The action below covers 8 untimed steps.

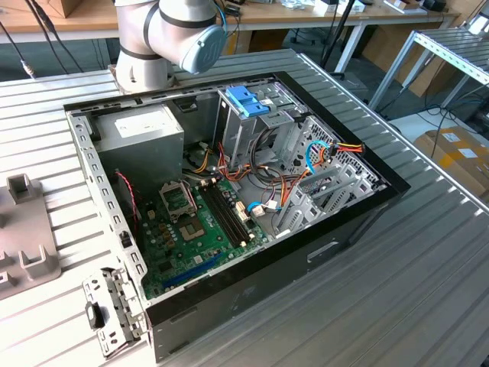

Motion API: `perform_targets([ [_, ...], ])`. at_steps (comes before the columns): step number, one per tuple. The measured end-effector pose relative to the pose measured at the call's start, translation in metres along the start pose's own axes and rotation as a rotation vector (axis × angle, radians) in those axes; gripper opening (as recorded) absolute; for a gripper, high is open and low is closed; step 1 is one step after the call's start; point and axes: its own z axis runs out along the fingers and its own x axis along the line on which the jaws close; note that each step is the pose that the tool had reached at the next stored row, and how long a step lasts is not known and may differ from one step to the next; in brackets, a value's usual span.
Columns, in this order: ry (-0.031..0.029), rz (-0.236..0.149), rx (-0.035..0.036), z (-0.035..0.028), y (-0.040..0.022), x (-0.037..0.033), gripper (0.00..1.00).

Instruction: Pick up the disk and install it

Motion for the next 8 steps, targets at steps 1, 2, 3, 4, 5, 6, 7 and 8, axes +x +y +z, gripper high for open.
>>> perform_targets([
  [1, 0.0, 0.0, 0.0, 0.0, -0.0001, 0.0, 0.37],
  [2, 0.0, 0.0, 0.0, 0.0, -0.0003, 0.0001, 0.37],
  [3, 0.0, 0.0, 0.0, 0.0, -0.0006, 0.0002, 0.37],
  [4, 0.0, 0.0, 0.0, -0.0001, -0.0009, 0.0003, 0.37],
  [5, 0.0, 0.0, 0.0, -0.0001, -0.001, 0.0004, 0.37],
  [6, 0.0, 0.0, 0.0, -0.0001, -0.0013, 0.0006, 0.37],
  [7, 0.0, 0.0, 0.0, -0.0001, -0.0015, 0.0006, 0.37],
  [8, 0.0, 0.0, 0.0, -0.0002, -0.0017, 0.0007, 0.37],
])
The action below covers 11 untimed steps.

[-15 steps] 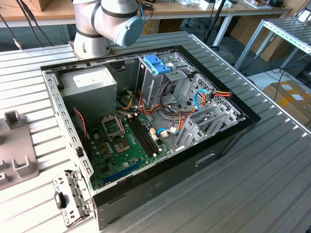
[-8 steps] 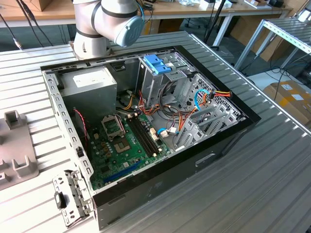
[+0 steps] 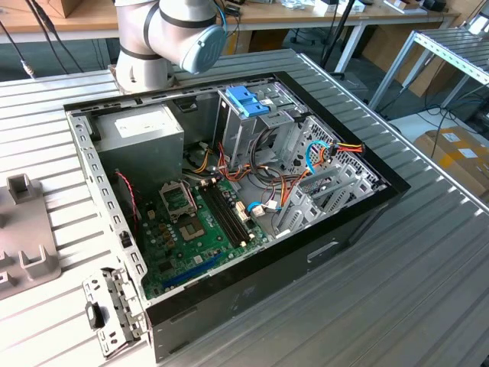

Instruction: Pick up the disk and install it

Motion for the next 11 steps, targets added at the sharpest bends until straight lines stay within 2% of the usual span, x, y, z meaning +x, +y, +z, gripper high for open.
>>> perform_targets([
  [11, -0.0001, 0.0, 0.0001, -0.0001, -0.0033, 0.0003, 0.37],
])
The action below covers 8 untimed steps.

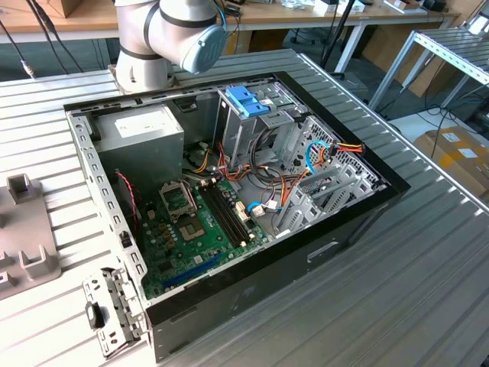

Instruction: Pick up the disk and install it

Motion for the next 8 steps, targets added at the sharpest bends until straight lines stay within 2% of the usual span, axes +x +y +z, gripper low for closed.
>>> perform_targets([
  [8, 0.0001, 0.0, -0.0001, -0.0003, -0.0044, -0.0001, 0.37],
])
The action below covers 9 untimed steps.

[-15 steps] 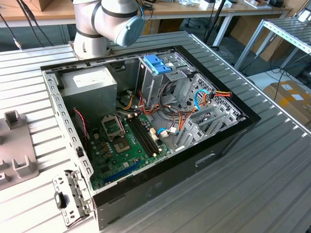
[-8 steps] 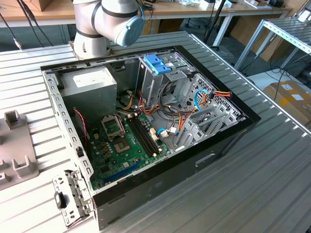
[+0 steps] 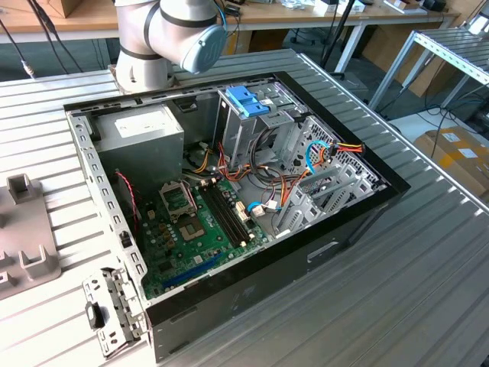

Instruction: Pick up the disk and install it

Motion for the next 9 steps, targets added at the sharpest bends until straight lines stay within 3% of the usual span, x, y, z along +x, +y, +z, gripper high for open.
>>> perform_targets([
  [9, 0.0, 0.0, 0.0, -0.0002, -0.0041, 0.0003, 0.37],
])
